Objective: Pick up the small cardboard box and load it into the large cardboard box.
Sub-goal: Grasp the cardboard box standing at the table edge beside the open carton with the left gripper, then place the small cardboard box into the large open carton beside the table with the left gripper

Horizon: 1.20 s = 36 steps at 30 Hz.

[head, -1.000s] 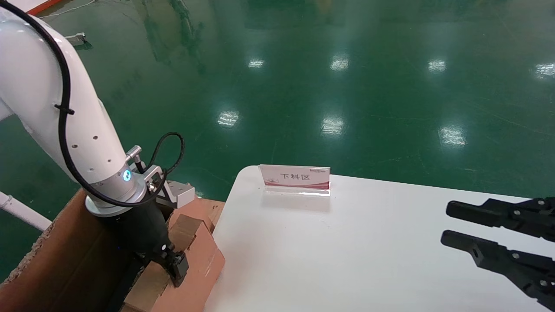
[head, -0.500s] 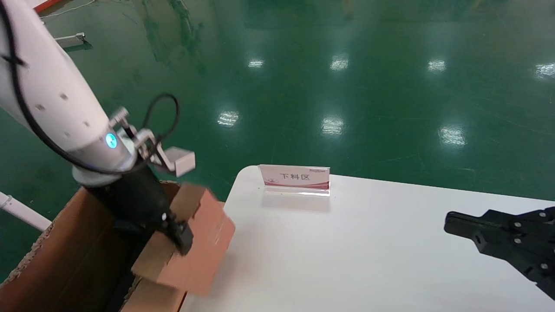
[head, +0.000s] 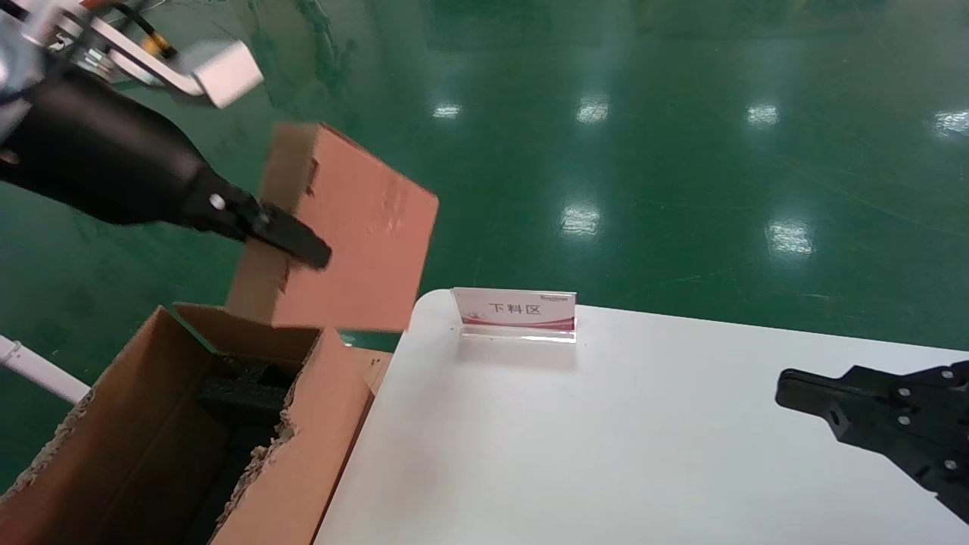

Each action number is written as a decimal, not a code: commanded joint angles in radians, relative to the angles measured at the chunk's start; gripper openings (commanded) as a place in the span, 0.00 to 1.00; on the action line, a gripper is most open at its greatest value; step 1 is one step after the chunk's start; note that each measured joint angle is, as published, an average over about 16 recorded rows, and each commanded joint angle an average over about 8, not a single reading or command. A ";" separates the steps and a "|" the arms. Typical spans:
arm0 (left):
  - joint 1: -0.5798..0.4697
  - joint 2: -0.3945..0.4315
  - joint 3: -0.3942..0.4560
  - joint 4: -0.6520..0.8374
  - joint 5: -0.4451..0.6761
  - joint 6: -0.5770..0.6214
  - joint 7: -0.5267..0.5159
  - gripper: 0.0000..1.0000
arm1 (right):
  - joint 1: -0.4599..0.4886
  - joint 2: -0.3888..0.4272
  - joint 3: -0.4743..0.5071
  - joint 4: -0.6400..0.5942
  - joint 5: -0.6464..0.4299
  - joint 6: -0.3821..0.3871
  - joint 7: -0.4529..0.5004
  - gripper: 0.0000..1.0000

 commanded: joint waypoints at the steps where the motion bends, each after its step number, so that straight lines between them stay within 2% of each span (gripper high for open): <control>1: -0.020 -0.026 -0.034 -0.005 0.011 0.001 0.020 0.00 | 0.000 0.000 0.000 0.000 0.000 0.000 0.000 1.00; 8: -0.084 -0.087 -0.044 -0.019 0.003 0.012 0.065 0.00 | 0.000 0.000 0.000 0.000 0.000 0.000 0.000 1.00; 13: -0.173 -0.090 0.056 -0.036 -0.018 0.027 0.062 0.00 | 0.000 0.000 0.000 0.000 0.000 0.000 0.000 1.00; 17: -0.286 -0.051 0.220 -0.045 -0.058 0.035 0.031 0.00 | 0.000 0.000 0.000 0.000 0.000 0.000 0.000 1.00; 21: -0.416 0.055 0.482 -0.050 -0.141 0.040 -0.007 0.00 | 0.000 0.000 0.000 0.000 0.000 0.000 0.000 1.00; 25: -0.517 0.194 0.764 -0.052 -0.239 0.042 -0.040 0.00 | 0.000 0.000 0.000 0.000 0.000 0.000 0.000 1.00; 28: -0.565 0.272 0.924 -0.050 -0.294 0.044 -0.058 0.00 | 0.000 0.000 0.000 0.000 0.000 0.000 0.000 1.00; 32: -0.607 0.334 1.075 -0.045 -0.338 0.045 -0.074 0.00 | 0.000 0.000 0.000 0.000 0.000 0.000 0.000 1.00; 36: -0.629 0.352 1.166 -0.036 -0.356 0.045 -0.076 0.00 | 0.000 0.000 0.000 0.000 0.000 0.000 0.000 1.00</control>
